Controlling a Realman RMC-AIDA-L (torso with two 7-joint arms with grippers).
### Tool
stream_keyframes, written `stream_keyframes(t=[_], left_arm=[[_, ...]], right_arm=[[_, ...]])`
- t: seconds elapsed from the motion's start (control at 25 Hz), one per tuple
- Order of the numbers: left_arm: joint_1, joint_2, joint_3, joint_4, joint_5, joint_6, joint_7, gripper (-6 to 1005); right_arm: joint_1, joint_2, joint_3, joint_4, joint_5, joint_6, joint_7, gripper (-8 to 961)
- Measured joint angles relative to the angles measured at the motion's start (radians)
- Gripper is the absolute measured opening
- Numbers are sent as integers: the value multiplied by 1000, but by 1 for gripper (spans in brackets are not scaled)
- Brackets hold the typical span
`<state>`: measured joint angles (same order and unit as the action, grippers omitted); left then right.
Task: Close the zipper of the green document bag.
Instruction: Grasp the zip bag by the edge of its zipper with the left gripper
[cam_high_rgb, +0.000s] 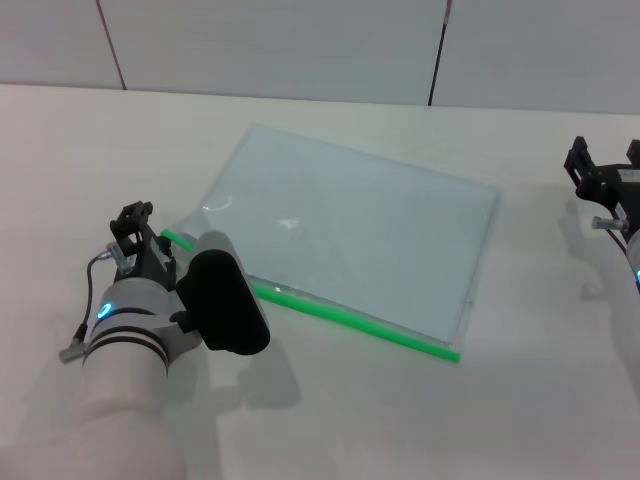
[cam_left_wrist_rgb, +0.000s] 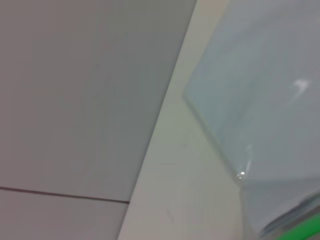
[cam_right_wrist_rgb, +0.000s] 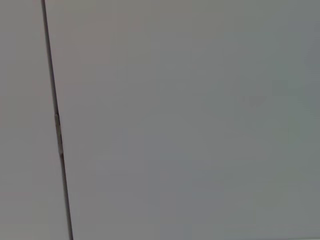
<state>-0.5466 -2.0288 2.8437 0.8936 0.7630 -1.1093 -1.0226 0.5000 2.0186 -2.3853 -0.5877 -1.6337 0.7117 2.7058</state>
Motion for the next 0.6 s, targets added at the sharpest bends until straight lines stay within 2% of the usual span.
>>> stream_keyframes(t=[0.6], left_arm=[[-18, -2, 1, -4, -5, 13, 69, 475]], right_arm=[[1, 0, -4, -3, -1, 0, -10, 712]])
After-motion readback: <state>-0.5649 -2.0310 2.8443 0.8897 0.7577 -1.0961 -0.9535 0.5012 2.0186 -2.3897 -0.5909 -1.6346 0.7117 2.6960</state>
